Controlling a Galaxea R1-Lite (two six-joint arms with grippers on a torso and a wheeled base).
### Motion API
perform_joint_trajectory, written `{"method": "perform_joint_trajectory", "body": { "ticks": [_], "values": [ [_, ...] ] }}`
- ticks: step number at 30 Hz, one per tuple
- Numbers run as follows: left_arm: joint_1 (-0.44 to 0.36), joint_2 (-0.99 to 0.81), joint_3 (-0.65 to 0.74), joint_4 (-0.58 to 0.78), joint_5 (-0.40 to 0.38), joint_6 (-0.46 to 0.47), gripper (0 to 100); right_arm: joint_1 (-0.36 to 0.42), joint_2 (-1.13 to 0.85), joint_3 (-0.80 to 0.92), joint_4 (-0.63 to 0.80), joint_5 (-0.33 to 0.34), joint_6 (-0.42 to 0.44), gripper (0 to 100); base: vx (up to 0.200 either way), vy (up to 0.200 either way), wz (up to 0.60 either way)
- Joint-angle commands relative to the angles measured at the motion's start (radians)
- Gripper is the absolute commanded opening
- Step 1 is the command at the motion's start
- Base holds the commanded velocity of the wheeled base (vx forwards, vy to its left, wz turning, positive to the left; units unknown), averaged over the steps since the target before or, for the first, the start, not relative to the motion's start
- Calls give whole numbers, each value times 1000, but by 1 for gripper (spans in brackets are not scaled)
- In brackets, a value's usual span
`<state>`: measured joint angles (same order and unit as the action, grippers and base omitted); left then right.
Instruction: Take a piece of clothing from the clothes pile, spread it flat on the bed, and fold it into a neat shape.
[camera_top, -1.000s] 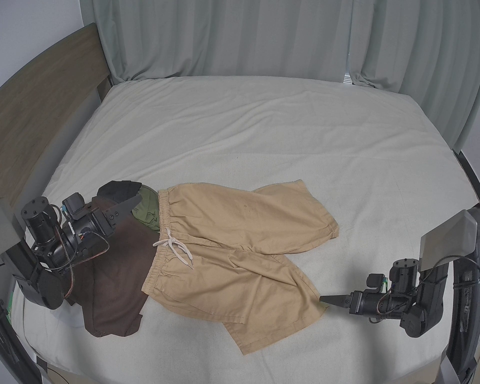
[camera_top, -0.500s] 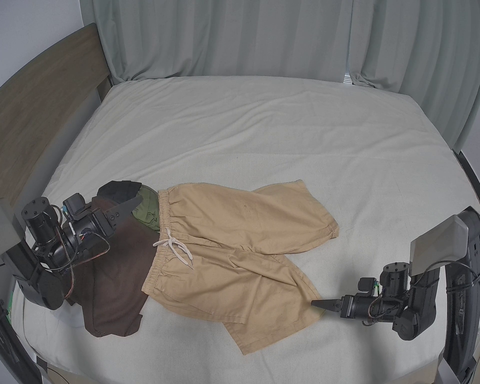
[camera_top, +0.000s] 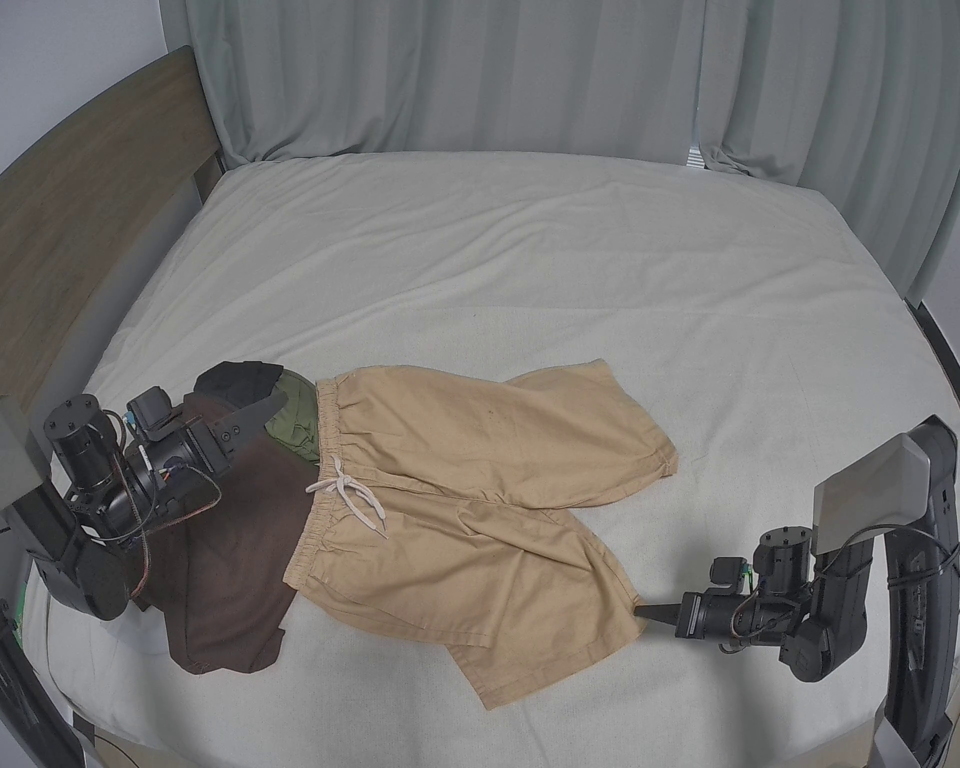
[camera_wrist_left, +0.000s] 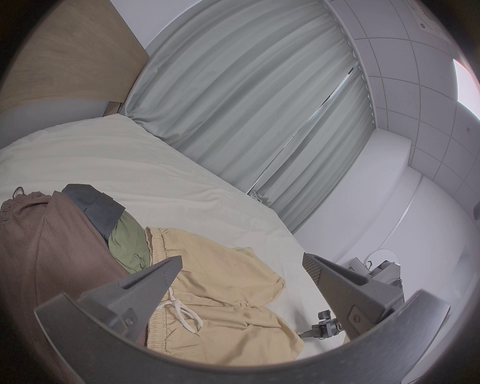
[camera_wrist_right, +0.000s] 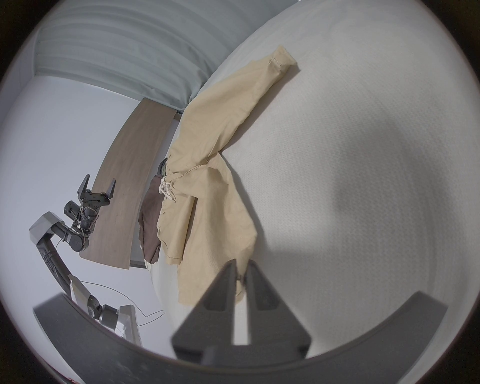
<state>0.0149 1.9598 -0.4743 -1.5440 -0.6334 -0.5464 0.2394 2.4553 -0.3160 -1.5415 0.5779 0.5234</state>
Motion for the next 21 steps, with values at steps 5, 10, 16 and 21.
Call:
{"method": "perform_joint_trajectory", "body": {
  "ticks": [5,10,16,21],
  "values": [
    [-3,1,3,-1,0,0,100,-14,-2,-6,-2,-3,0,0,0,0,0],
    [-6,-1,5,-1,-2,0,100,-69,-64,-20,1,-3,-2,0,0,0,0],
    [-6,-1,5,-1,0,0,100,-104,-79,-55,1,-6,-5,0,0,0,0],
    [-6,-7,8,-1,-2,-1,100,-106,-72,-92,1,-73,-10,0,0,0,0]
  ]
}}
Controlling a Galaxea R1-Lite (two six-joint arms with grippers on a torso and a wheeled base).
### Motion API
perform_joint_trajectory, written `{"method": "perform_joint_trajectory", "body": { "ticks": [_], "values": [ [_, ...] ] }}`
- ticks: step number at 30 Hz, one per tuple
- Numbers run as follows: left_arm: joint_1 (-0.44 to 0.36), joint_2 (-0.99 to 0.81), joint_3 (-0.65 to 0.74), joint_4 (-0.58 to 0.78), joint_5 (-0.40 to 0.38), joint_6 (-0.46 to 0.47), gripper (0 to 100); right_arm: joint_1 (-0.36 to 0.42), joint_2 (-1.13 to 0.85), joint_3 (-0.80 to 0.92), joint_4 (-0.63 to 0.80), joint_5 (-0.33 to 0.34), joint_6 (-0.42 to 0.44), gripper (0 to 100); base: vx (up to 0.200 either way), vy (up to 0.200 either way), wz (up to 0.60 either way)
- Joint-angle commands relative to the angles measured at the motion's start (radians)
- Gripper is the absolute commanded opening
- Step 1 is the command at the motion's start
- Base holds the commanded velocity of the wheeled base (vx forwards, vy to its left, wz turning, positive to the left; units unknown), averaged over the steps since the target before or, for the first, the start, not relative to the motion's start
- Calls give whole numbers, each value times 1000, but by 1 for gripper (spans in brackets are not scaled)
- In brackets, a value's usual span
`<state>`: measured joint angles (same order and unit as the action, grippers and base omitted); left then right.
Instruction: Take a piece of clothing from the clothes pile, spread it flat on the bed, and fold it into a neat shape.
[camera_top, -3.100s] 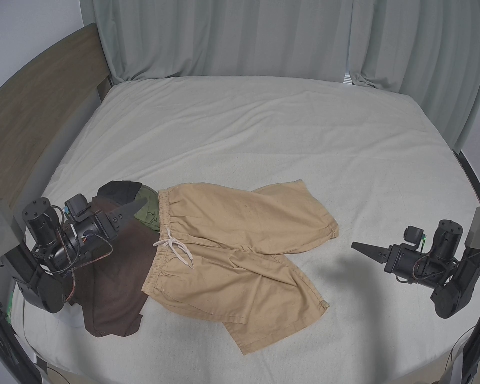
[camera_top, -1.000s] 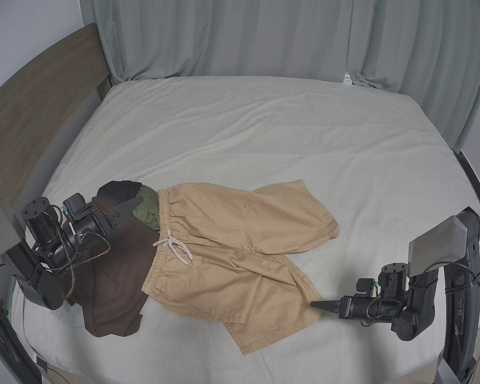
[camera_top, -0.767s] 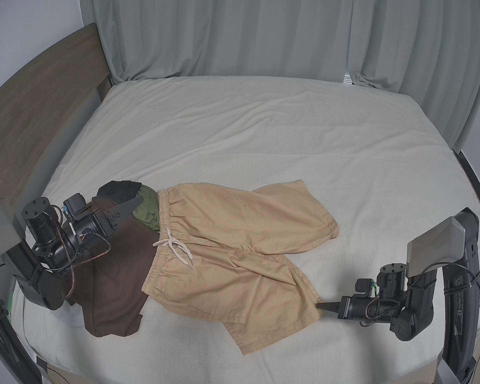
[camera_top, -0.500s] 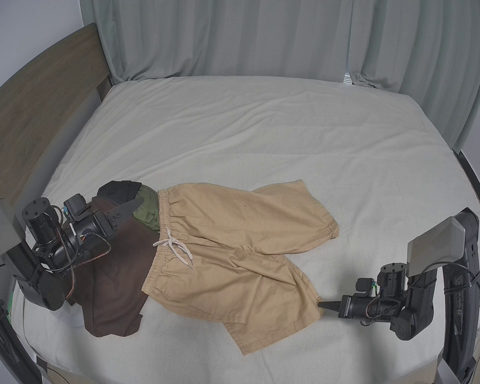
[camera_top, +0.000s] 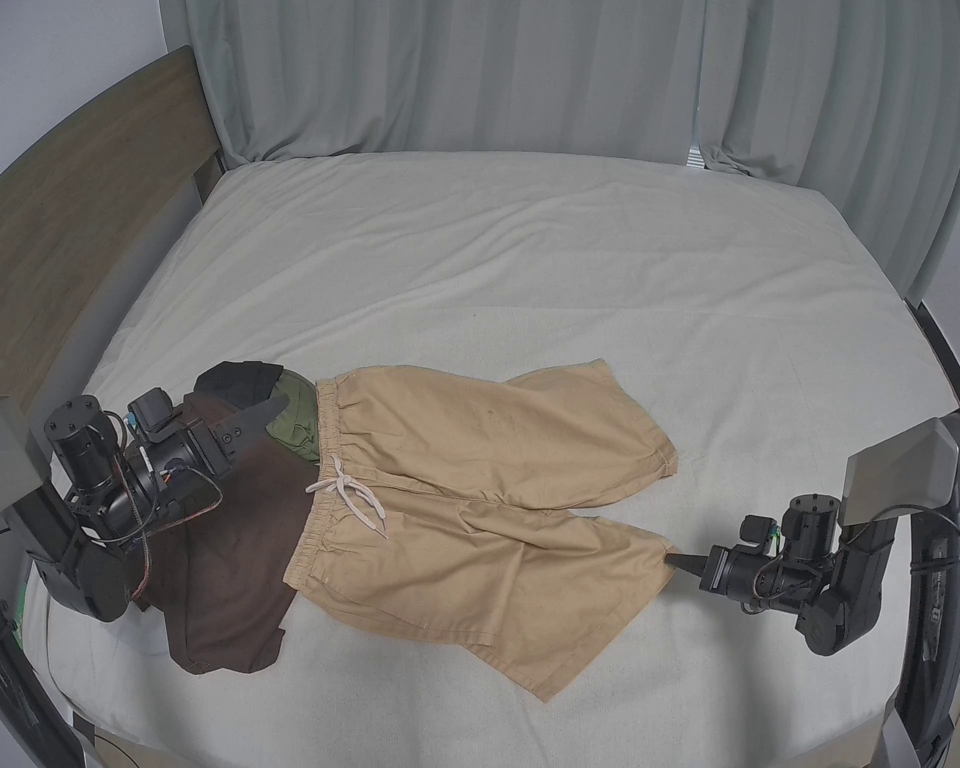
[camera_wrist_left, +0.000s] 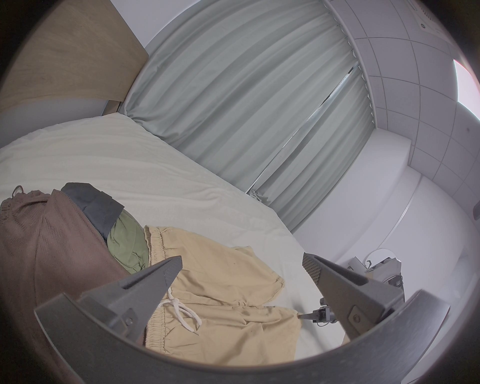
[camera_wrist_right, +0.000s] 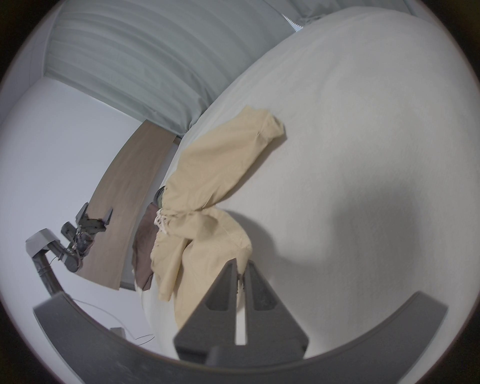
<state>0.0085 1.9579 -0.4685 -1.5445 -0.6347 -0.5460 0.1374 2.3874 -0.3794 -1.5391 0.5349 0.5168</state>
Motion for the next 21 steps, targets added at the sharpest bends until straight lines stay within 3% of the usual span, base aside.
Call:
{"method": "perform_joint_trajectory", "body": {
  "ticks": [1,7,13,21],
  "values": [
    [1,-7,2,0,0,-2,100,-4,-4,-32,-1,-32,-3,0,0,0,0],
    [-9,-7,4,0,0,-2,100,-4,-2,-127,7,-32,-6,0,0,0,0],
    [-13,-8,5,0,0,-2,100,-22,-17,-233,140,-33,-8,0,0,0,0],
    [-15,-7,7,0,0,-2,100,-53,-31,-311,157,-35,-9,0,0,0,0]
  ]
}}
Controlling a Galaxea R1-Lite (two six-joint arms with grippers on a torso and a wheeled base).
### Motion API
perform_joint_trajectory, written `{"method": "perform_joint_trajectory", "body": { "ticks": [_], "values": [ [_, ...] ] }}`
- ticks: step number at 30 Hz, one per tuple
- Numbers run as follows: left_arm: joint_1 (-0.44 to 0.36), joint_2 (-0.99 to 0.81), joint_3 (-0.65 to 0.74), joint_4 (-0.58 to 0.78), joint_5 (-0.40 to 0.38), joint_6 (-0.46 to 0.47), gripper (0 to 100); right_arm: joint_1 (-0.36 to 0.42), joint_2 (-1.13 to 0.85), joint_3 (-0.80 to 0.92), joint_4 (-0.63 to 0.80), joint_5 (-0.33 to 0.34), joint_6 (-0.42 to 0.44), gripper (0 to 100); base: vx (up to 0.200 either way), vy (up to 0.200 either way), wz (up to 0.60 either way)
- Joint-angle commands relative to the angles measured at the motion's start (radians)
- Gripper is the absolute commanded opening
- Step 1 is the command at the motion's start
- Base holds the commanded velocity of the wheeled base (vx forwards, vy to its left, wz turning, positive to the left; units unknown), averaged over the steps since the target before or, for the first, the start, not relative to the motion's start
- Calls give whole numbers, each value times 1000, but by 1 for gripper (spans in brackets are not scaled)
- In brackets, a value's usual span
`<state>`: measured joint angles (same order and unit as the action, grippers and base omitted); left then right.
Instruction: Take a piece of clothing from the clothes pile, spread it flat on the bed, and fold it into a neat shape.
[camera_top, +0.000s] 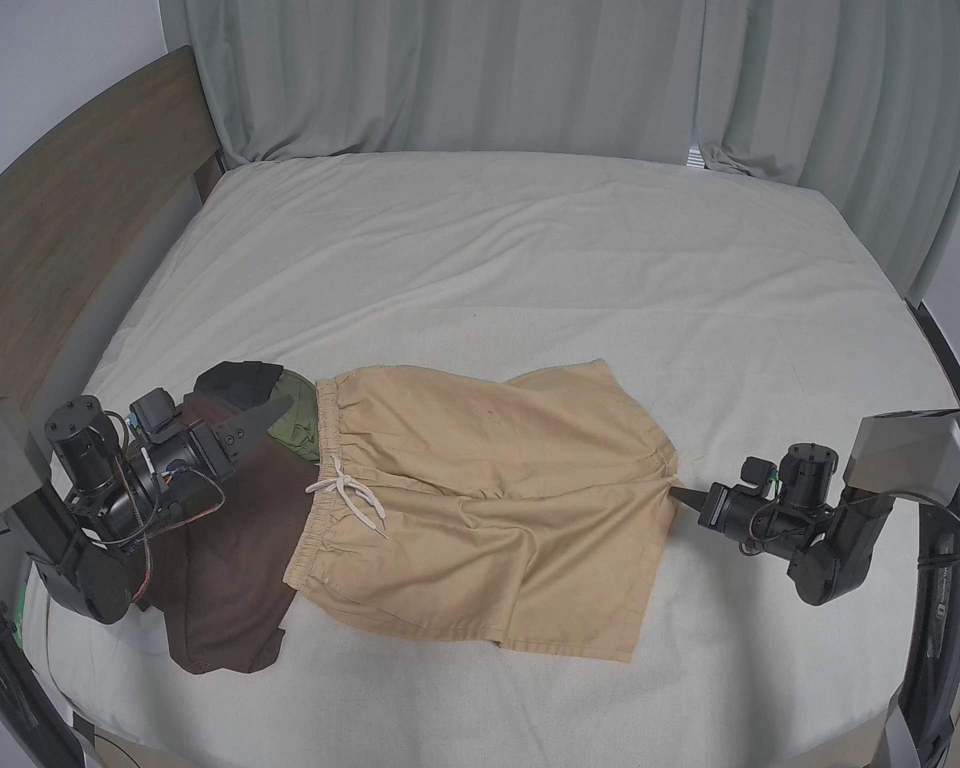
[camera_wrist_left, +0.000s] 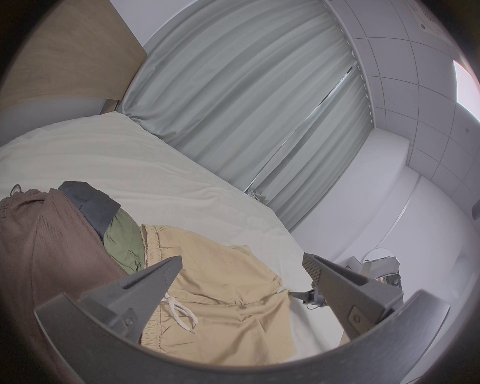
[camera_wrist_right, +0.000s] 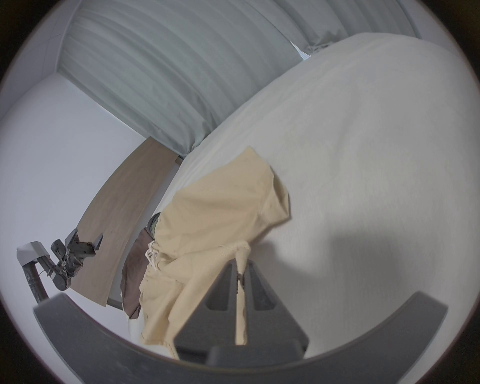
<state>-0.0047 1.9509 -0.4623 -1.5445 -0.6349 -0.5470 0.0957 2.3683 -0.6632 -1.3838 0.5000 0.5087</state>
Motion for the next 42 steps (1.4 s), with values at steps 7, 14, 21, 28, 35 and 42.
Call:
{"method": "perform_joint_trajectory", "body": {
  "ticks": [7,14,21,28,35,42],
  "values": [
    [-8,2,1,0,1,-1,100,-25,-11,-99,16,0,-1,0,0,0,0],
    [-9,5,1,0,0,-1,100,-22,2,-179,54,-1,1,0,0,0,0],
    [-11,7,1,0,0,1,100,-13,2,-182,57,-1,-1,0,0,0,0],
    [-9,7,2,0,0,1,100,-10,3,-156,32,-11,-22,100,0,0,0],
    [-9,11,16,0,-2,1,100,-24,-32,40,-127,-20,-127,100,0,0,0],
    [-9,13,25,0,-6,2,100,-28,-150,241,-159,-6,-141,100,0,0,0]
  ]
}}
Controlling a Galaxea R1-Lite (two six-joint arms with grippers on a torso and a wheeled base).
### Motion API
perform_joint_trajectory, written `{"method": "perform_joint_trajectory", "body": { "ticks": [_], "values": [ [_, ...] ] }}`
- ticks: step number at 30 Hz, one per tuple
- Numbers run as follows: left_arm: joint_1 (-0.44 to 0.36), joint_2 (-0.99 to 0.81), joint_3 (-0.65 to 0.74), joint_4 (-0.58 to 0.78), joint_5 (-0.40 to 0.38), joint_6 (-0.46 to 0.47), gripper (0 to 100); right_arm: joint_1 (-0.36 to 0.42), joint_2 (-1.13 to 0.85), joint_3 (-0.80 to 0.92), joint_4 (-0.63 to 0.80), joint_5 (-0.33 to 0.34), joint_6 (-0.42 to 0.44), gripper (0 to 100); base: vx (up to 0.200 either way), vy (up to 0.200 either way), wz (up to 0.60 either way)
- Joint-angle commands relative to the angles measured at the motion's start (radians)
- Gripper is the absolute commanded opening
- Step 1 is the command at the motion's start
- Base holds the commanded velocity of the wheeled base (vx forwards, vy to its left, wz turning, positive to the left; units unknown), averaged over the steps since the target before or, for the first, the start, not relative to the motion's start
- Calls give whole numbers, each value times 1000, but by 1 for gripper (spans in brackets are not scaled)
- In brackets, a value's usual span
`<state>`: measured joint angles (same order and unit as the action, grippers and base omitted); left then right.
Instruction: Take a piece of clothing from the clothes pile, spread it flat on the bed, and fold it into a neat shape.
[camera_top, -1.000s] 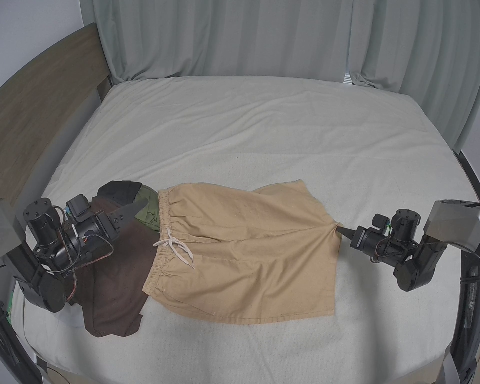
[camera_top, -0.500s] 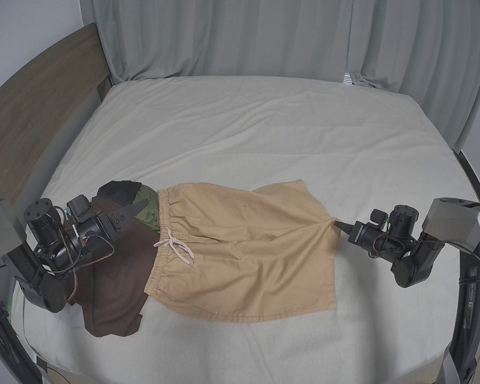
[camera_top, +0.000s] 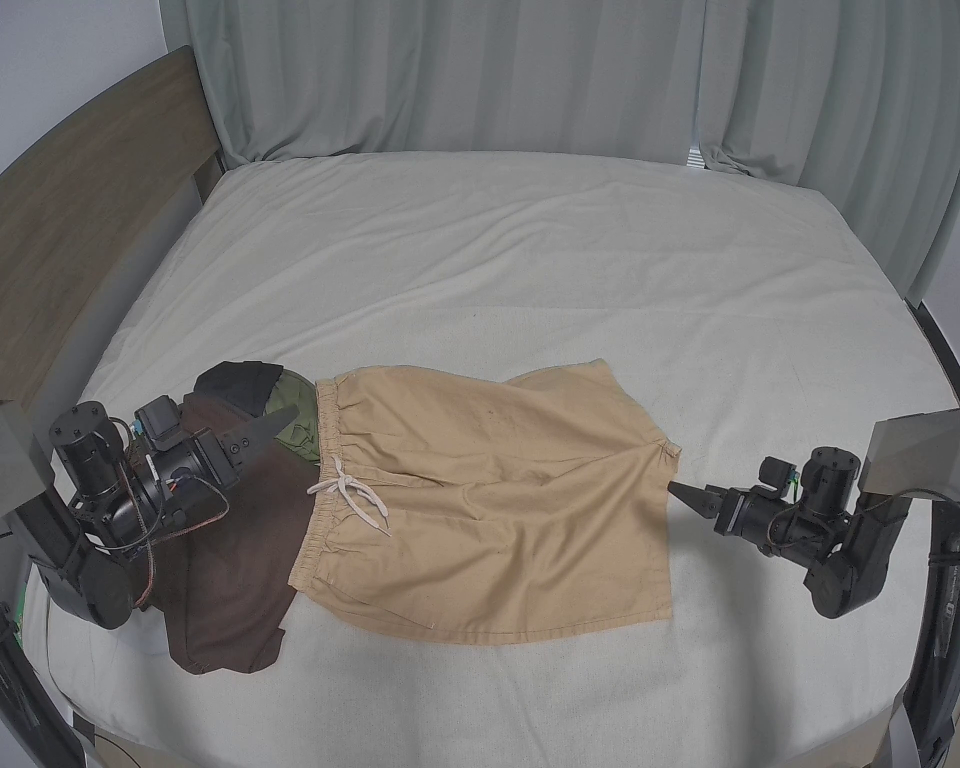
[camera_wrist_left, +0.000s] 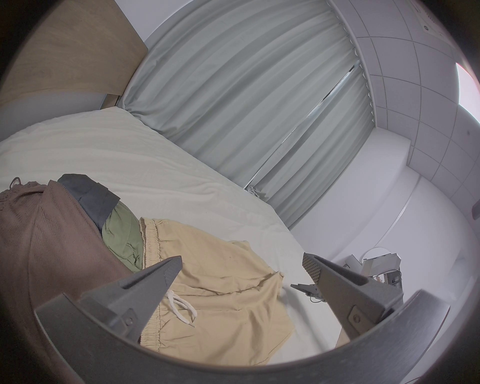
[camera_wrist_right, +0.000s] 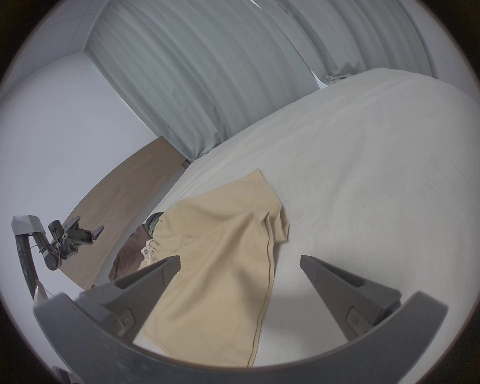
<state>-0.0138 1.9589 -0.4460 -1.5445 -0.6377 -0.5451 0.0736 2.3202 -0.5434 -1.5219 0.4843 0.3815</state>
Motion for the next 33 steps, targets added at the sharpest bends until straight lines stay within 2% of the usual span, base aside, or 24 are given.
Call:
{"method": "perform_joint_trajectory", "body": {
  "ticks": [1,10,14,33],
  "values": [
    [2,5,15,0,-16,1,100,-5,-125,151,-21,14,-21,100,0,0,0],
    [9,8,30,0,-40,-1,100,28,-265,296,-20,51,-65,100,0,0,0],
    [11,26,53,0,-40,-3,100,48,-272,304,-20,51,-72,100,0,0,0],
    [66,201,70,1,-45,8,100,46,-252,295,-20,50,-73,100,0,0,0]
  ]
}}
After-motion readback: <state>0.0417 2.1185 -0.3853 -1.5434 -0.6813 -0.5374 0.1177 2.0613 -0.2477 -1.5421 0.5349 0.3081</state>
